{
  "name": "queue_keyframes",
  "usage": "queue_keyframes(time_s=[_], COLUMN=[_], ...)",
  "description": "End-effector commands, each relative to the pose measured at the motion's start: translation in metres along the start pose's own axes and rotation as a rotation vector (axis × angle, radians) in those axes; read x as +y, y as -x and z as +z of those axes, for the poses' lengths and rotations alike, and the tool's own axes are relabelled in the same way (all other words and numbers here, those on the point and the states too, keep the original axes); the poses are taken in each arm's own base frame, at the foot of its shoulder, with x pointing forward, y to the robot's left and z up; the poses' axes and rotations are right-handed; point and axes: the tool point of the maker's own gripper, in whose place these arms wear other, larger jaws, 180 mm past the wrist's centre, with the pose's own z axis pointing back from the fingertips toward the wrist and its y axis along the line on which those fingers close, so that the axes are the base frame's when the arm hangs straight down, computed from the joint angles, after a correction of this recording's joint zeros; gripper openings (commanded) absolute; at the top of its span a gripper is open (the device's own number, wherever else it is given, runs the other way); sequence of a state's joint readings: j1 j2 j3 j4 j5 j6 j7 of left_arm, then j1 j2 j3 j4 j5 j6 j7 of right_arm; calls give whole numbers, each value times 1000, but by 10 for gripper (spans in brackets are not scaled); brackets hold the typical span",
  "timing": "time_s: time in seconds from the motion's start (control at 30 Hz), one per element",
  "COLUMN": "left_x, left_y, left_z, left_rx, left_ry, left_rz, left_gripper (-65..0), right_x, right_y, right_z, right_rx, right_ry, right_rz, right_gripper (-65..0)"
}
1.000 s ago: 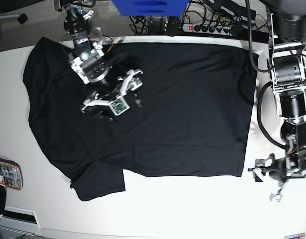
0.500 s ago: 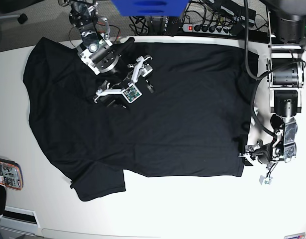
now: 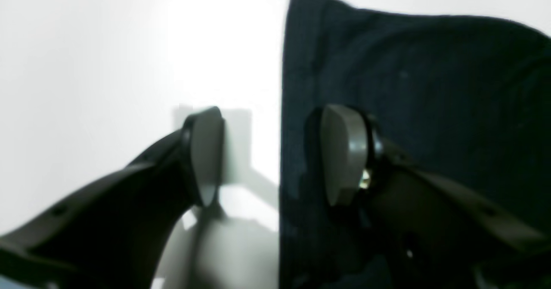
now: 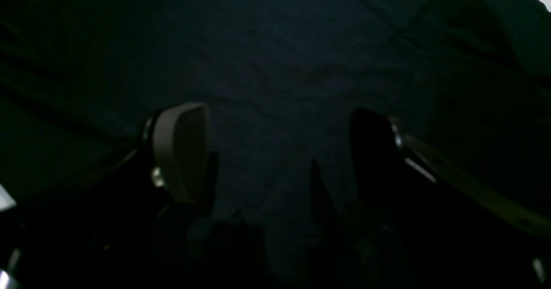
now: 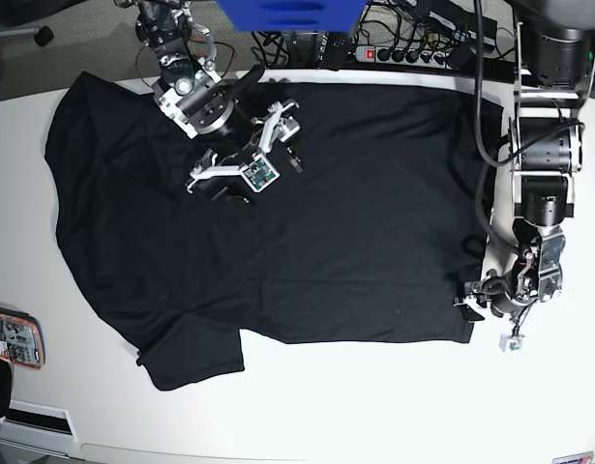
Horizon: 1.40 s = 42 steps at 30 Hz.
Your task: Fold the T-shirt properly
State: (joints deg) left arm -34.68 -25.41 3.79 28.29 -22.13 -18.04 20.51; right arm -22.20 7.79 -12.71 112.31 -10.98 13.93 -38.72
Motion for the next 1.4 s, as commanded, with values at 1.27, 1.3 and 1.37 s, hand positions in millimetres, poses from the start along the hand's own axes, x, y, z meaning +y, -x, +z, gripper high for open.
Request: queue_keyframes(time_s=[1.27, 1.3, 1.37], left_x=[-46, -46, -47], left_y=[-33, -33, -34], left_z=[17, 17, 17], left_rx=[-51, -51, -53], left_ry=[75, 75, 76], left_rz=[-127, -127, -127], left_gripper=[-650, -650, -650], right_x=[-93, -104, -133], right_y=[-68, -76, -103], right_z=[-8, -8, -6], right_rx=[-57, -53, -59], right_ry=[197, 221, 287], right_rz=[96, 107, 131], right_gripper=[-161, -161, -161])
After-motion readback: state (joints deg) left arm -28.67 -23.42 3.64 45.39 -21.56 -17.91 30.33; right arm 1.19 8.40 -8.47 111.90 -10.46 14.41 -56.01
